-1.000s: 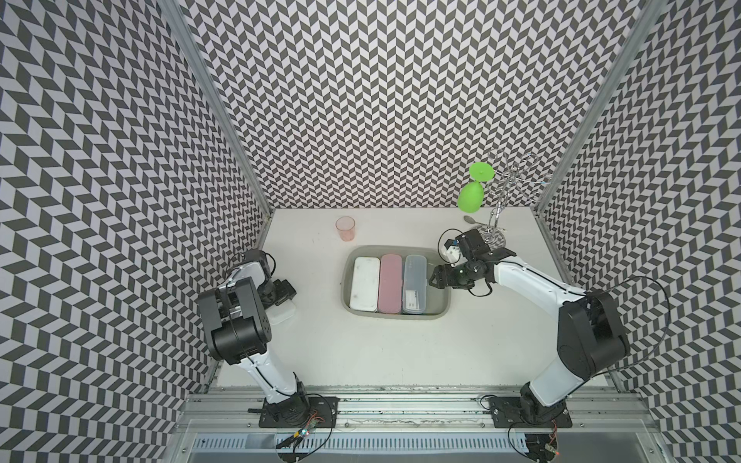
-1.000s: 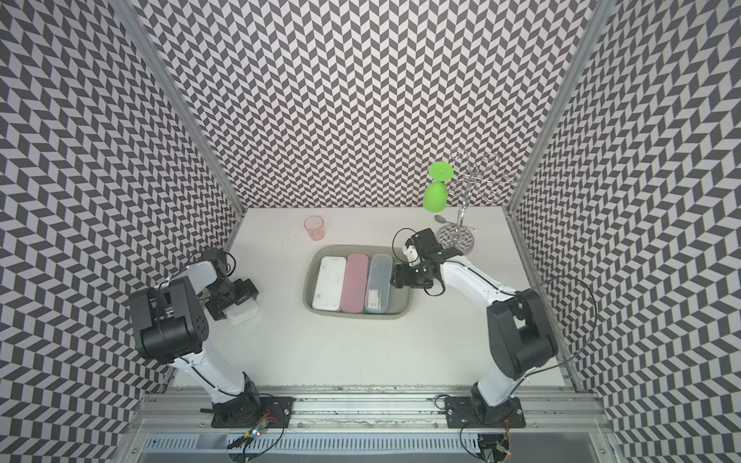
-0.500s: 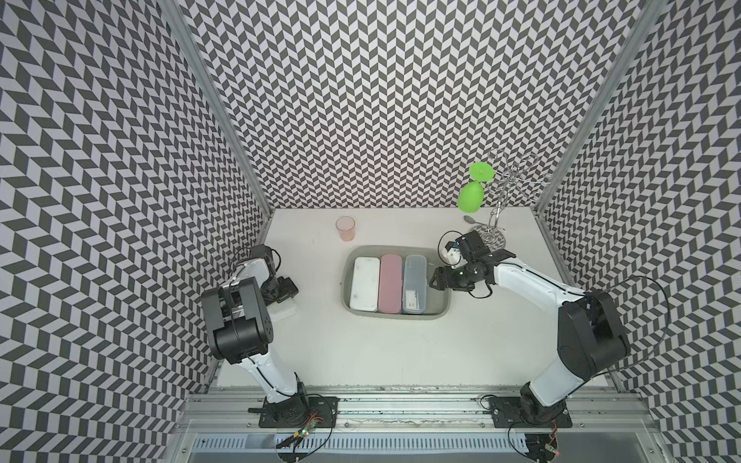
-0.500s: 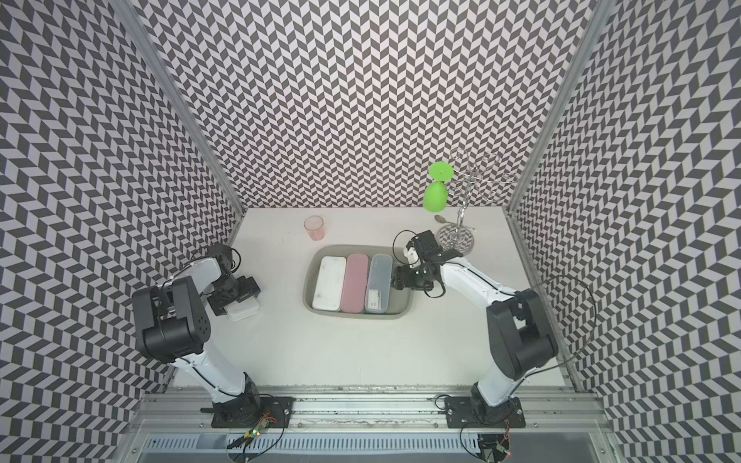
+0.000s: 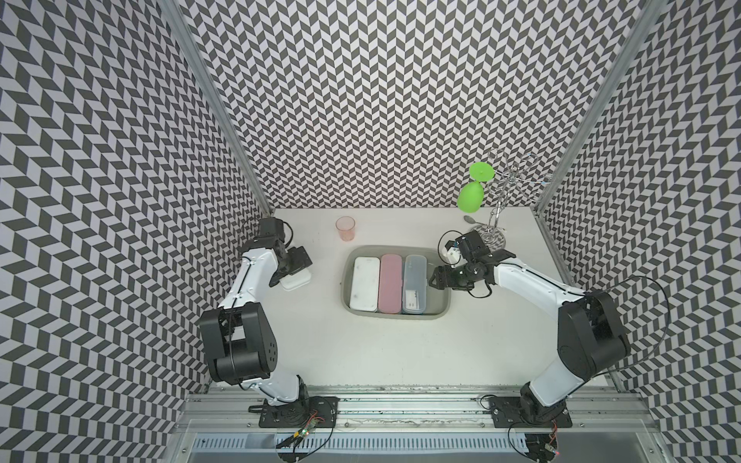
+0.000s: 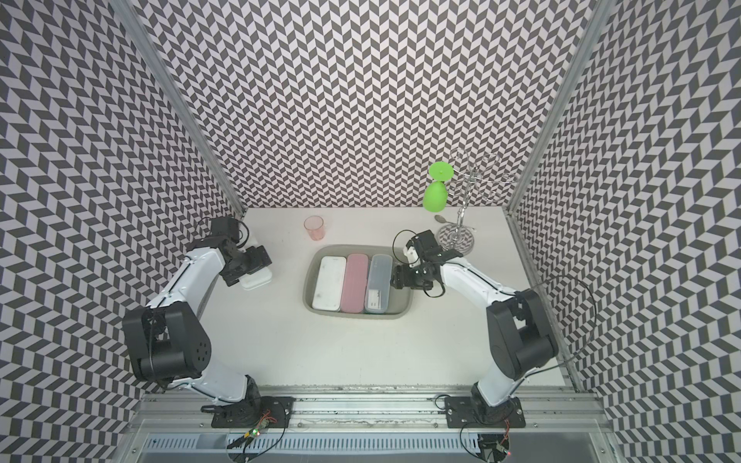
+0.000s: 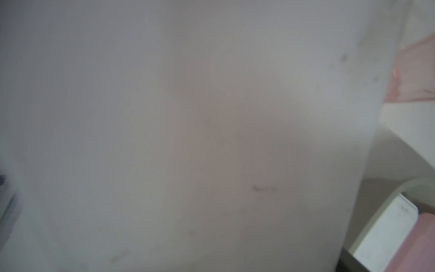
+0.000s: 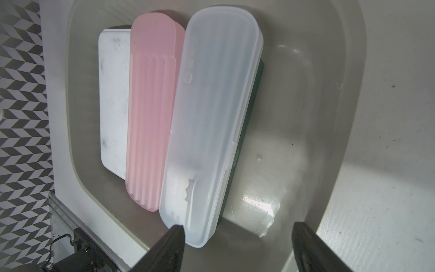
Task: Put the pencil case into the storage box
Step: Pick up the pencil case from the center of the board, then place the pencil case at the storage box.
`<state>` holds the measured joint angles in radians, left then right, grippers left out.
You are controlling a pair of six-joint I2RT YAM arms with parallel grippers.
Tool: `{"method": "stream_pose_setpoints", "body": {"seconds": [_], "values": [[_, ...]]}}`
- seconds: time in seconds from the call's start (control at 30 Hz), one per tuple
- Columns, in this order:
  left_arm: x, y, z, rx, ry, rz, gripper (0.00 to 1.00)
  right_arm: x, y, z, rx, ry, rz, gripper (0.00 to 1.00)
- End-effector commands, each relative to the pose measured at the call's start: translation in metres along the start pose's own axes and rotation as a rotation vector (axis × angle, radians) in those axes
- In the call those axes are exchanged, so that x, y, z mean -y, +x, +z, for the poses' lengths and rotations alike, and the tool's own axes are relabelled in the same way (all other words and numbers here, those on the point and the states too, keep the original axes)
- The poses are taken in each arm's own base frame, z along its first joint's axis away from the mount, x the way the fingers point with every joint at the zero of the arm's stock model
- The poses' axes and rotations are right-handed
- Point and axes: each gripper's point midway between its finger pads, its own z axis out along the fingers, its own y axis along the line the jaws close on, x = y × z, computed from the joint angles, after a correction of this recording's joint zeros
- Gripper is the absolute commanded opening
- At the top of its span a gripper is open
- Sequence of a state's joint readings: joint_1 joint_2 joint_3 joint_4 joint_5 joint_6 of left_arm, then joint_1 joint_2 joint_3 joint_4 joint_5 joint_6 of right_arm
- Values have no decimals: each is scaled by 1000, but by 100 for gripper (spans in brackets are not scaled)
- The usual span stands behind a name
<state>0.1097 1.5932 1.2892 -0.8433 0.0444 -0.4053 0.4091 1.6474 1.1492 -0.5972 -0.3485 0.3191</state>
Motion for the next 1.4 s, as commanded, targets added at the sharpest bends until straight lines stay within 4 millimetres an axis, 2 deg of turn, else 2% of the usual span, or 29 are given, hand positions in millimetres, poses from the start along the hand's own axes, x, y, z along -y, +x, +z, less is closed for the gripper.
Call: {"method": "stream_pose_setpoints", "body": {"seconds": [0.0,0.13,0.23,0.33,0.43,0.77,0.93,1.03,1.37], "values": [[61,12,-22,9,152,62,94,-4,-6,-8,53,-15,-14,76],[120,41,-24,-22,233,185,94,1,-5,-12,73,-22,3,76],[153,66,-21,-53,276,248,94,6,-3,-15,85,-24,16,76],[177,86,-16,-67,301,309,94,12,0,-17,91,-24,27,76],[188,100,-5,-96,298,341,94,15,3,-20,97,-22,34,76],[200,121,26,-141,277,392,94,19,12,-23,95,-21,45,76],[196,124,32,-150,253,422,95,20,10,-23,99,-21,46,76],[191,125,34,-153,228,433,100,20,9,-22,97,-20,45,76],[176,126,40,-162,148,461,100,18,5,-21,98,-28,45,76]]}}
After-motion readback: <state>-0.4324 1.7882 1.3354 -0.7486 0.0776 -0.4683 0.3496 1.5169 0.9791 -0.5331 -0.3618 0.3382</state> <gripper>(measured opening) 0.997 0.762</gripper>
